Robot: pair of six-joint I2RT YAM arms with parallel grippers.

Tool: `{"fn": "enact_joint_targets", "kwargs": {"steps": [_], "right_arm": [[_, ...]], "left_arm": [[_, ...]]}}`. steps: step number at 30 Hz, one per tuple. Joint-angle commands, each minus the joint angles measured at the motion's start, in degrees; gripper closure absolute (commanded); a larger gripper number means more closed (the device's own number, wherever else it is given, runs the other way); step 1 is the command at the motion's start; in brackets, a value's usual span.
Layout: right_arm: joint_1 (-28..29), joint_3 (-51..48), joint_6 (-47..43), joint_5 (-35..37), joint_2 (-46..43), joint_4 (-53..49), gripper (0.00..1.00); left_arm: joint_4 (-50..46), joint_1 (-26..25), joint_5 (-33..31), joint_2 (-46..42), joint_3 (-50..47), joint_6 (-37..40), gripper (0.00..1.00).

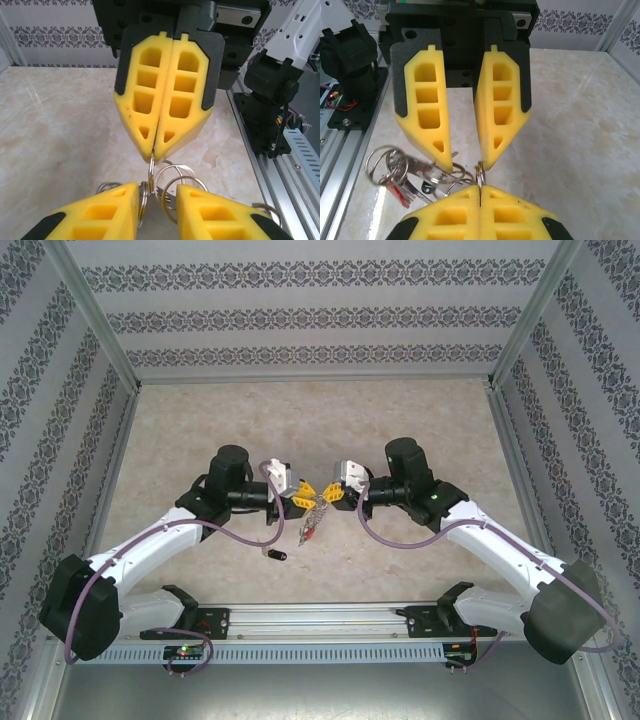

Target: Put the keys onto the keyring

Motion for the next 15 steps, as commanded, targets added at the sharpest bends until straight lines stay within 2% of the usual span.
{"fn": "enact_joint_targets", "kwargs": {"steps": [1,7,10,15], "right_arm": [[1.2,0.5,-1.5,-2.8,-1.1,3.2,1.0],[2.0,0.4,-1.1,-2.7,-1.0,3.4,1.0],[2.2,0.4,-1.3,-2.3,-0.9,3.2,1.0],[1.9,0.5,-4.2,-1.2,-1.8,-1.5,1.0]], "left_arm": [[-0.5,-1.9,-0.9,-0.4,0.4,2.9,0.74],[0.9,-2.5,-2.9,-0.7,-0.2,3.1,0.82],[0.8,-2.5,-3.1,-1.5,-0.3,4.1,0.99],[1.4,-2.5,-5.2,-4.2,-1.7,5.4,1.0]]}}
